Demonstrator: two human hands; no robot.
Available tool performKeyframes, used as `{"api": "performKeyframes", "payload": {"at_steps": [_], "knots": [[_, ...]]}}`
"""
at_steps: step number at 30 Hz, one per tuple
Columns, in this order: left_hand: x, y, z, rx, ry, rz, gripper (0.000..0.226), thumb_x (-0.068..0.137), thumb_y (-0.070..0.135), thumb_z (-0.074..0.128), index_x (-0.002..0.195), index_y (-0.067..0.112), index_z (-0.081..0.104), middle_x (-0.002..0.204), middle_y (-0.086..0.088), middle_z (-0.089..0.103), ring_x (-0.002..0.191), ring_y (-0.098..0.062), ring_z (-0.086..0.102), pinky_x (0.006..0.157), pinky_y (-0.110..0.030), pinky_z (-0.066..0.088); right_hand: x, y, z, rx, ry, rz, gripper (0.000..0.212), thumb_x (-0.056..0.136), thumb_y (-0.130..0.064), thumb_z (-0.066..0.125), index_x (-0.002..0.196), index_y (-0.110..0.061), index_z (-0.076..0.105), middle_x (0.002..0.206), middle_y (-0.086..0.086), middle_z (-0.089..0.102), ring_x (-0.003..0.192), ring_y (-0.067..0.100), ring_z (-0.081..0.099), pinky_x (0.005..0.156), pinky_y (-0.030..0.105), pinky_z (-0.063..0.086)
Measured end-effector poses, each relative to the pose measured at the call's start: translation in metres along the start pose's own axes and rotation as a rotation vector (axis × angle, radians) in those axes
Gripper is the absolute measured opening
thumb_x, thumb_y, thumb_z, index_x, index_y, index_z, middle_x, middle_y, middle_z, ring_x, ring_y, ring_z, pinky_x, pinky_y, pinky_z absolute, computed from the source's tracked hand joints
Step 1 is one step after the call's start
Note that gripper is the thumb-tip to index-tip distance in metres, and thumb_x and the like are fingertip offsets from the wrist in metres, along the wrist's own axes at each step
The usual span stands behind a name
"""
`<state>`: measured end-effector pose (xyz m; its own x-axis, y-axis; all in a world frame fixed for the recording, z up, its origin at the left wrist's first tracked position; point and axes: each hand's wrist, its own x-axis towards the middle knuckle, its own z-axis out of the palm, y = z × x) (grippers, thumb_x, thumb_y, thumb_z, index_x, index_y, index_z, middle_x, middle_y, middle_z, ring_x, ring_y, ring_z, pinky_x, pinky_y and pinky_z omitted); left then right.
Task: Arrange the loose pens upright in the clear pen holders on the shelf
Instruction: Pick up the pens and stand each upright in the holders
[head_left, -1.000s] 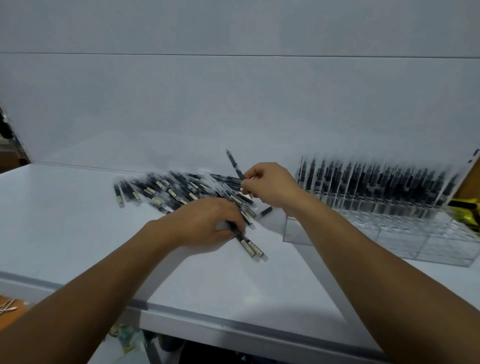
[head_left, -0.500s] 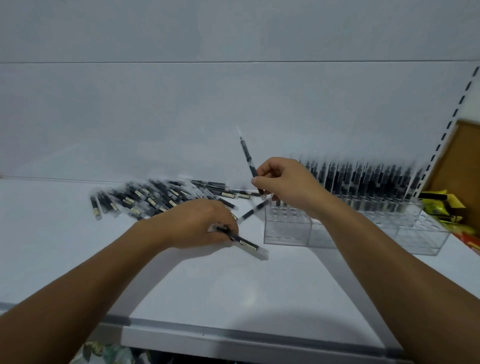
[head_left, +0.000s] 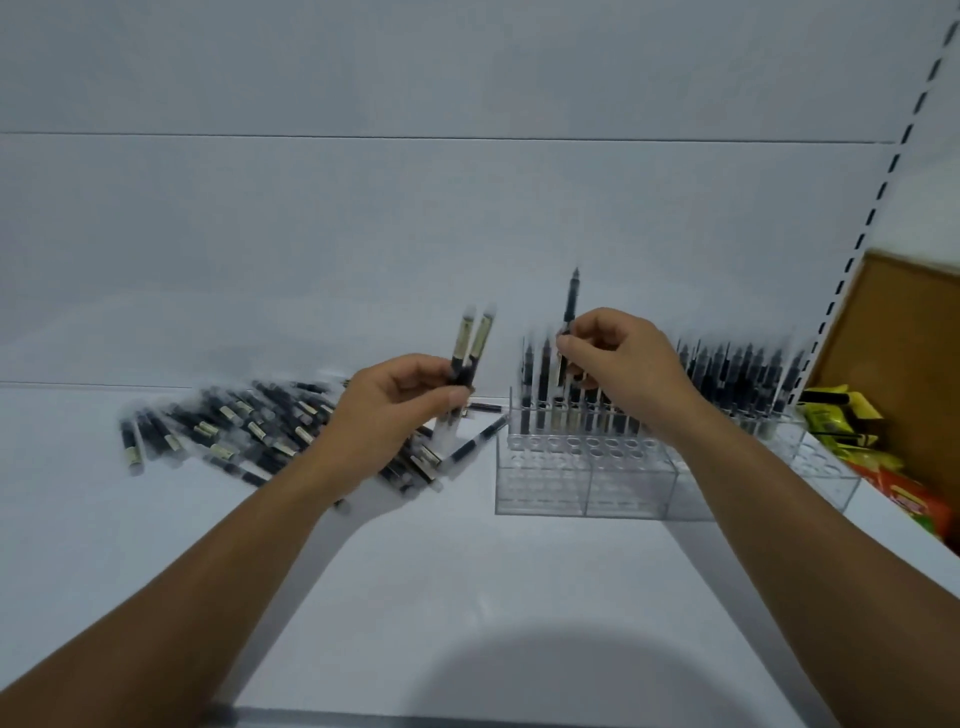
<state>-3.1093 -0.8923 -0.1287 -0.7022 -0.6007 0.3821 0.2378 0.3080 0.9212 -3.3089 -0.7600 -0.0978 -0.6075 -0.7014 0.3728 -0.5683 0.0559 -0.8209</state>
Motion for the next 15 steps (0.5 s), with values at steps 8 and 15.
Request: {"api": "performKeyframes", "payload": {"at_steps": [8, 15], "knots": [[0.023, -0.014, 0.039, -0.18, 0.15, -0.032, 0.021, 0.084, 0.003, 0.067, 0.104, 0.007, 0.069, 0.091, -0.001, 0.075, 0.082, -0.01, 0.07, 0.074, -0.016, 0.052, 0.009, 0.013, 0.008, -0.123, 0.002, -0.013, 0.01, 0.09, -0.025, 0.068, 0.099, -0.023, 0.063, 0.087, -0.003, 0.071, 0.084, 0.019, 0.07, 0.081, 0.04, 0.059], [0.023, -0.027, 0.039, -0.189, 0.195, -0.074, 0.02, 0.084, 0.005, 0.068, 0.103, 0.009, 0.07, 0.097, -0.007, 0.074, 0.087, -0.012, 0.069, 0.074, -0.016, 0.052, 0.01, 0.016, 0.013, -0.181, 0.008, -0.043, 0.009, 0.091, -0.025, 0.068, 0.097, -0.024, 0.06, 0.084, -0.007, 0.068, 0.082, 0.017, 0.068, 0.078, 0.036, 0.058]]}}
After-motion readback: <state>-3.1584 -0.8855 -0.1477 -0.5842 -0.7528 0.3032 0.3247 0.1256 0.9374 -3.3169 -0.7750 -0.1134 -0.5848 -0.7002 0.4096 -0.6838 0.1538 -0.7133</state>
